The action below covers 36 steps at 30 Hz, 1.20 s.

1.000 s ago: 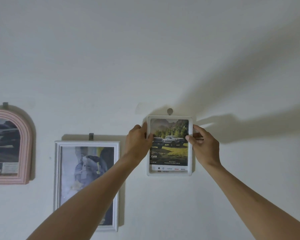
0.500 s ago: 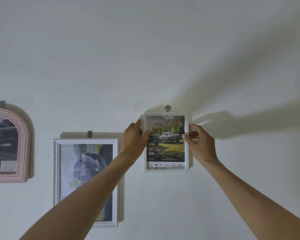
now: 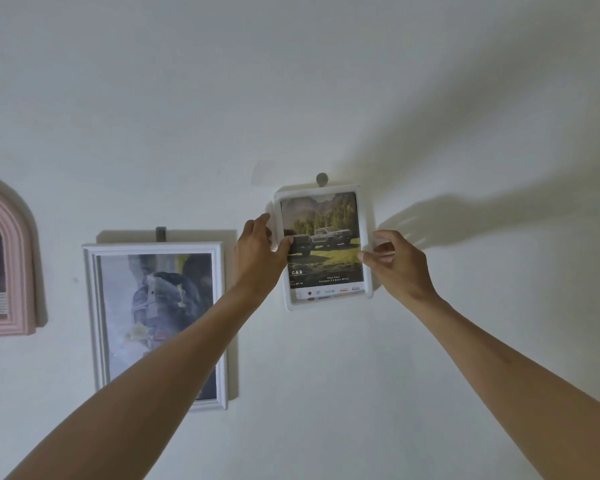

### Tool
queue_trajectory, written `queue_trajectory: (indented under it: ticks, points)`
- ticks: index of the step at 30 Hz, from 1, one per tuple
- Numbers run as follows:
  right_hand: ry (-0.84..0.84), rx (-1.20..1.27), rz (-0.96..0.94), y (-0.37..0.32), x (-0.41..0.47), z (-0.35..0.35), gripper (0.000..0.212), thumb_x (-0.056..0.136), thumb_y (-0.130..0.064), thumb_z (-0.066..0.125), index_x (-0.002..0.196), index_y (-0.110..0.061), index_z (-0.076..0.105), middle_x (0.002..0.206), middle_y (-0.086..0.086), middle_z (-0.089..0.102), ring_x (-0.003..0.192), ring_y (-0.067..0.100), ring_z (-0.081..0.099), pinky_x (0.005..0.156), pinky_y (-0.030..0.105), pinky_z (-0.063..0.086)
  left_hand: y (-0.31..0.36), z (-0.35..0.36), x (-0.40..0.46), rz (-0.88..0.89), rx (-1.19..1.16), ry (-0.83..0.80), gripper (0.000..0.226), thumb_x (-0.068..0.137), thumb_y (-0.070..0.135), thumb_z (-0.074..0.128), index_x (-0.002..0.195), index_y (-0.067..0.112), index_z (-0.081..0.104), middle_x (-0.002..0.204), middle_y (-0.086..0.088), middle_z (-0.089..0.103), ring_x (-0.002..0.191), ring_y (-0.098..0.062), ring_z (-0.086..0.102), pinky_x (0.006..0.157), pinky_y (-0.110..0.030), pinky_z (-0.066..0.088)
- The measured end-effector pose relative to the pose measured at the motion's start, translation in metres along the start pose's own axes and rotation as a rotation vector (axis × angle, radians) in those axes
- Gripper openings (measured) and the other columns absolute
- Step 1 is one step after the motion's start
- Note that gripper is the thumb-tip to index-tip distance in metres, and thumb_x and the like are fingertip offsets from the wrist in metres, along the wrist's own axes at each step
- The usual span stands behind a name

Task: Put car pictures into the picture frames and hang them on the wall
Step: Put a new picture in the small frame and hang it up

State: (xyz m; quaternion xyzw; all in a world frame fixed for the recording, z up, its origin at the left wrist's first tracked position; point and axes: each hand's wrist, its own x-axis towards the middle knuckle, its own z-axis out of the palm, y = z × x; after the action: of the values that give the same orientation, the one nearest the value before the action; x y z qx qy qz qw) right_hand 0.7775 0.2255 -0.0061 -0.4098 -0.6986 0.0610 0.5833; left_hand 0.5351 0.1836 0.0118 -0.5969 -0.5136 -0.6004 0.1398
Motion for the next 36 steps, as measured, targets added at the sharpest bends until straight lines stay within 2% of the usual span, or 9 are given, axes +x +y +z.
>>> queue_trajectory:
  ticks: [5, 8, 10, 15, 20, 26, 29, 34, 36]
  points:
    - [-0.032, -0.055, -0.002, 0.0, 0.0, 0.003, 0.038, 0.089, -0.023, 0.074, 0.123, -0.013, 0.061, 0.103, 0.001, 0.071, 0.084, 0.013, 0.066, 0.073, 0.008, 0.046, 0.001, -0.002, 0.003, 0.009, -0.019, -0.045, 0.033, 0.09, 0.016, 0.065, 0.122, 0.01, 0.06, 0.091, -0.006, 0.06, 0.08, -0.025, 0.058, 0.08, -0.042, 0.051]
    - [-0.041, -0.082, 0.011, -0.001, 0.002, 0.008, 0.033, 0.09, -0.017, 0.072, 0.121, -0.013, 0.062, 0.099, 0.003, 0.071, 0.086, 0.018, 0.068, 0.084, 0.029, 0.057, -0.001, -0.004, 0.007, 0.01, -0.036, -0.056, 0.025, 0.089, 0.015, 0.066, 0.114, 0.009, 0.064, 0.088, -0.007, 0.06, 0.078, -0.026, 0.059, 0.077, -0.043, 0.053]
    - [-0.042, -0.067, 0.034, 0.0, 0.002, 0.011, 0.03, 0.09, -0.016, 0.072, 0.119, -0.013, 0.063, 0.097, 0.003, 0.071, 0.088, 0.022, 0.069, 0.086, 0.043, 0.059, -0.001, -0.005, 0.006, 0.015, -0.056, -0.059, 0.024, 0.09, 0.014, 0.066, 0.113, 0.006, 0.065, 0.09, -0.008, 0.06, 0.079, -0.027, 0.06, 0.076, -0.04, 0.053]
    - [-0.03, -0.067, 0.049, 0.001, 0.0, 0.013, 0.027, 0.091, -0.014, 0.071, 0.117, -0.013, 0.063, 0.098, 0.003, 0.07, 0.089, 0.024, 0.069, 0.085, 0.046, 0.06, -0.004, -0.008, 0.007, 0.032, -0.078, -0.091, 0.026, 0.091, 0.014, 0.065, 0.116, 0.008, 0.065, 0.093, -0.009, 0.06, 0.082, -0.026, 0.061, 0.074, -0.033, 0.052]
    - [-0.028, -0.064, 0.087, -0.002, -0.001, 0.015, 0.025, 0.091, -0.013, 0.07, 0.116, -0.013, 0.063, 0.095, 0.003, 0.069, 0.089, 0.024, 0.069, 0.086, 0.046, 0.059, -0.006, -0.009, 0.009, 0.039, -0.11, -0.105, 0.031, 0.092, 0.015, 0.065, 0.123, 0.013, 0.064, 0.093, -0.01, 0.06, 0.081, -0.023, 0.061, 0.06, -0.004, 0.04]
    - [-0.017, -0.076, 0.092, -0.007, -0.005, 0.014, 0.028, 0.091, -0.013, 0.07, 0.118, -0.012, 0.062, 0.096, 0.003, 0.068, 0.09, 0.025, 0.069, 0.087, 0.046, 0.059, -0.008, -0.007, 0.01, 0.053, -0.104, -0.117, 0.028, 0.092, 0.015, 0.065, 0.12, 0.015, 0.065, 0.091, -0.007, 0.059, 0.08, -0.023, 0.063, 0.059, -0.005, 0.04]
    - [-0.015, -0.08, 0.093, -0.01, -0.008, 0.011, 0.028, 0.091, -0.014, 0.071, 0.118, -0.012, 0.062, 0.096, 0.001, 0.067, 0.09, 0.023, 0.069, 0.088, 0.043, 0.059, -0.008, -0.006, 0.01, 0.051, -0.08, -0.097, 0.025, 0.091, 0.02, 0.066, 0.115, 0.014, 0.064, 0.089, -0.006, 0.059, 0.079, -0.021, 0.061, 0.069, -0.021, 0.049]
    - [-0.005, -0.082, 0.099, -0.007, -0.015, 0.002, 0.033, 0.089, -0.021, 0.073, 0.12, -0.013, 0.062, 0.096, -0.003, 0.068, 0.082, 0.008, 0.064, 0.07, 0.002, 0.044, -0.005, -0.004, -0.005, 0.003, -0.165, -0.058, 0.054, 0.091, 0.025, 0.067, 0.139, 0.01, 0.048, 0.104, -0.005, 0.055, 0.09, -0.018, 0.058, 0.08, -0.022, 0.045]
    - [-0.01, -0.088, 0.117, -0.003, -0.02, -0.001, 0.036, 0.088, -0.025, 0.074, 0.121, -0.015, 0.062, 0.098, -0.002, 0.07, 0.084, 0.008, 0.064, 0.07, 0.005, 0.042, -0.006, -0.003, -0.017, 0.002, -0.209, -0.018, 0.057, 0.091, 0.024, 0.068, 0.141, 0.009, 0.046, 0.111, -0.005, 0.053, 0.095, -0.016, 0.056, 0.085, -0.026, 0.049]
